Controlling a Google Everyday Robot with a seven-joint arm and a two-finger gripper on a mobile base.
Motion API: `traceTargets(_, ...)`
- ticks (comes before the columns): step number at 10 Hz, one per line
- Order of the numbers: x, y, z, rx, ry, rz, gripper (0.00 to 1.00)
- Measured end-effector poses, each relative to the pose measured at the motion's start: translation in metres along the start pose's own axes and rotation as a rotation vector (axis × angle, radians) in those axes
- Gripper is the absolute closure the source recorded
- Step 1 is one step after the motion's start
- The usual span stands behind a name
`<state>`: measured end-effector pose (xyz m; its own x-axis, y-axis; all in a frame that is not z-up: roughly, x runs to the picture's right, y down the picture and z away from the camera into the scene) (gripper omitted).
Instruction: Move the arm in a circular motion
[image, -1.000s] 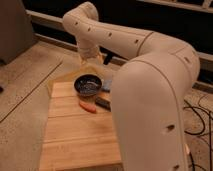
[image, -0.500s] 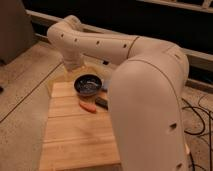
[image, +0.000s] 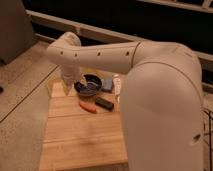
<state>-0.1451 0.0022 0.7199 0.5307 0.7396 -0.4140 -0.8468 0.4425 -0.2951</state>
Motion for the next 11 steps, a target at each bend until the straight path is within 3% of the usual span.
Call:
traceTargets(5,0.05,-0.052,-0.016,0.063,-0.008,0.205,0.35)
traceTargets(8,0.074,-0.123,-0.039,0.143,0.016,0.378,0.35)
traceTargets(11,0.064,-0.19,-0.056,0.189,0.041,0.49,0.35)
